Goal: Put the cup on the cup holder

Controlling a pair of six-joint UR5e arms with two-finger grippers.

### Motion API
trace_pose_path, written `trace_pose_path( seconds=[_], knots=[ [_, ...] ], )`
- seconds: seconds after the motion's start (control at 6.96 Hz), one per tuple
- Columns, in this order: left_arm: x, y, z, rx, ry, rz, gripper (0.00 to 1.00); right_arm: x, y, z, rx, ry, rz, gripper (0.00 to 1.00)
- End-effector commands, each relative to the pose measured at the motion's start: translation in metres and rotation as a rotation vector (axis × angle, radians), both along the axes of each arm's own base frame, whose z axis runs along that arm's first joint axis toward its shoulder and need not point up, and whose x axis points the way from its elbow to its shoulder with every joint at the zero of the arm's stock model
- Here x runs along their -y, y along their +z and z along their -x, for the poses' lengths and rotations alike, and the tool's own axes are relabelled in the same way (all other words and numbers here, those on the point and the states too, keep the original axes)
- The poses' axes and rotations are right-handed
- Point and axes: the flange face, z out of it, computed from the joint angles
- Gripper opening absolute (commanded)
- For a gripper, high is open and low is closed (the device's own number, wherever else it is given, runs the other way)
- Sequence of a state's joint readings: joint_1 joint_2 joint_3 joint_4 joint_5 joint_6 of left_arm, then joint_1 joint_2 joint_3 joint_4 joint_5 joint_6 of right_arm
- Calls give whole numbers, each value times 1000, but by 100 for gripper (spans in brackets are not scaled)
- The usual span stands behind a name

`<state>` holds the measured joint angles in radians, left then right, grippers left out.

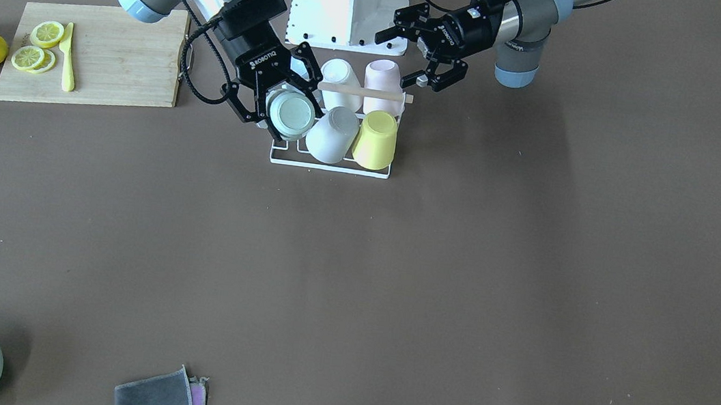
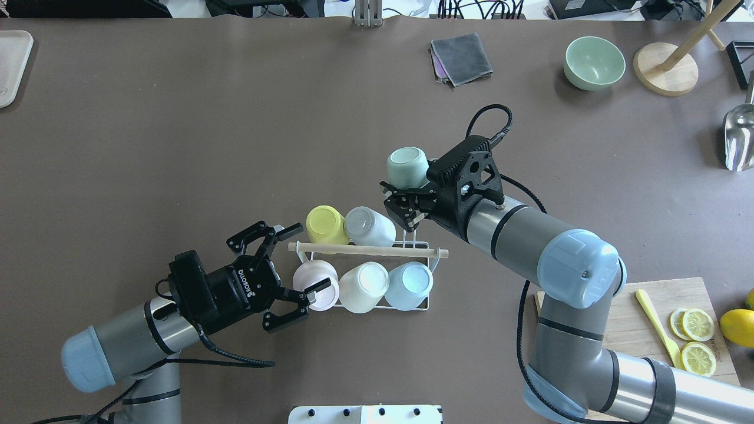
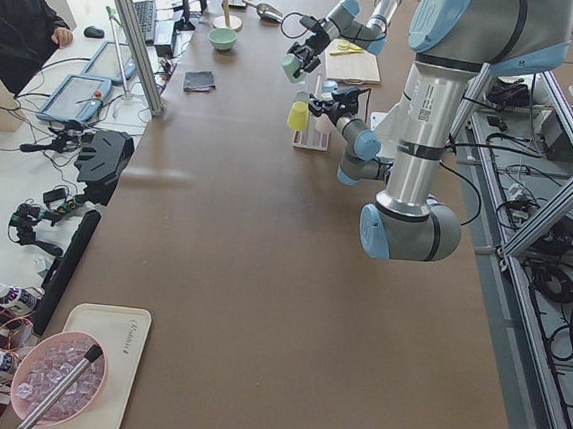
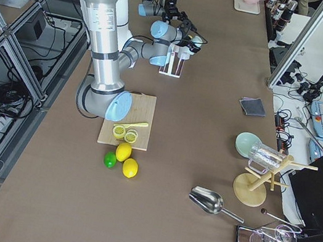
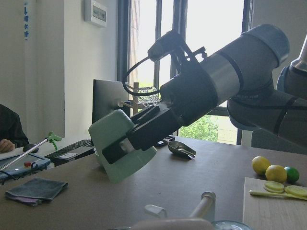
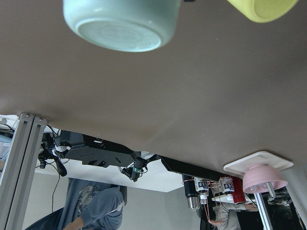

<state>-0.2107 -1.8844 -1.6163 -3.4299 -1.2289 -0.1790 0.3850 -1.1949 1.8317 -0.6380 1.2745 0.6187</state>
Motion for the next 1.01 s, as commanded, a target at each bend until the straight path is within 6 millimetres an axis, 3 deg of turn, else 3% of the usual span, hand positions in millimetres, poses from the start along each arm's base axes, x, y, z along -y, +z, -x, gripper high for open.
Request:
trace_pose_path(
  seconds=[0.0,0.14,0.43,0.72,0.86],
  knots=[
    [1,-26,16,53,-3,16,99,-5,2,5,-3,-11,2,0],
    [8,-42,25,98,1,56,99,-8,2,7,-4,-15,3,0],
    [52,-40,41,183,-28,85,99,-12,6,8,0,-22,15,0],
    [130,-22,83,389,136,167,99,-15,8,10,14,-29,38,0],
    [145,-12,90,457,172,202,99,-16,8,10,14,-31,38,0]
  ],
)
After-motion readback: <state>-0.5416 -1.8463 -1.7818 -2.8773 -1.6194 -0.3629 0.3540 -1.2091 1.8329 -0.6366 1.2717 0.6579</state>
